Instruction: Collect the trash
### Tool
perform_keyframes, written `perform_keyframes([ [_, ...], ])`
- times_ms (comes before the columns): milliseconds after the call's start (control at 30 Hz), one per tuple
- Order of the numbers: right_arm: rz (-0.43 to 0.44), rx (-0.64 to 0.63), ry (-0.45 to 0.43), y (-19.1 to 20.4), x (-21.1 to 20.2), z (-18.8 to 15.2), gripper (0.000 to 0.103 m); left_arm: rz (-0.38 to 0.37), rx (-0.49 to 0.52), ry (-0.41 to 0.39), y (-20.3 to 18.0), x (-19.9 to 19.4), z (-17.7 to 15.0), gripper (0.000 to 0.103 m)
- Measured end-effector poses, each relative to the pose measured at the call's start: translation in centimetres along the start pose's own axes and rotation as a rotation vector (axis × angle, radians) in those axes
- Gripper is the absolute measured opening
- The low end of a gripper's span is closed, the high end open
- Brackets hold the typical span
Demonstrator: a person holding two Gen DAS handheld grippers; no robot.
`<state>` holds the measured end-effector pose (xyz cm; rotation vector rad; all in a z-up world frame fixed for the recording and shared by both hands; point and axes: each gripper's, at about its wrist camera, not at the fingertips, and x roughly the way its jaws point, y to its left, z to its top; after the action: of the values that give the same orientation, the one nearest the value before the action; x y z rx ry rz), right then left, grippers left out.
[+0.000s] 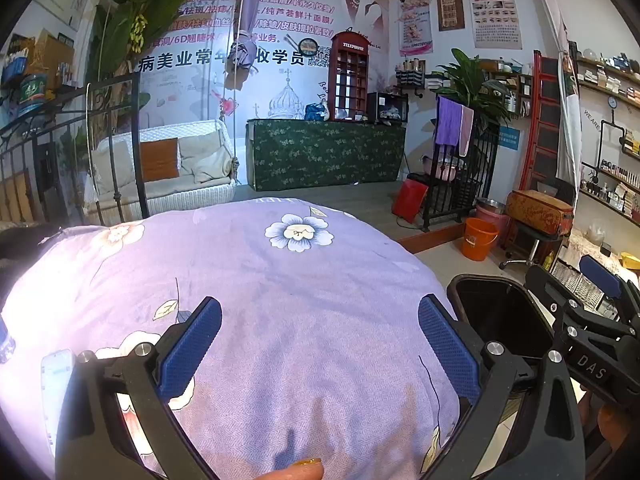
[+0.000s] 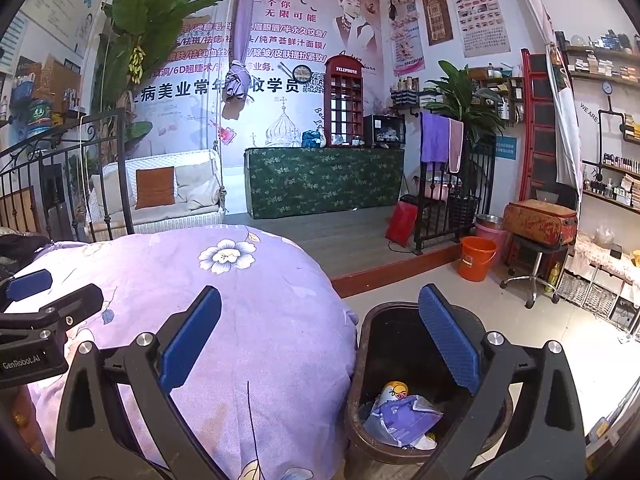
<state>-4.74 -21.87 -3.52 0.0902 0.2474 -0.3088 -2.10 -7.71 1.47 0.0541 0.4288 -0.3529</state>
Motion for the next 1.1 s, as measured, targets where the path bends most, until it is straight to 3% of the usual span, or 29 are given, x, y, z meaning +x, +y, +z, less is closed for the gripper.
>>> perform_keyframes([
  [1100,0.006,0.006,0.020,-0.7,0.7,-1.5,0.097,-0.012,0.001,0.015,0.5,0.1,0.0,0.097],
])
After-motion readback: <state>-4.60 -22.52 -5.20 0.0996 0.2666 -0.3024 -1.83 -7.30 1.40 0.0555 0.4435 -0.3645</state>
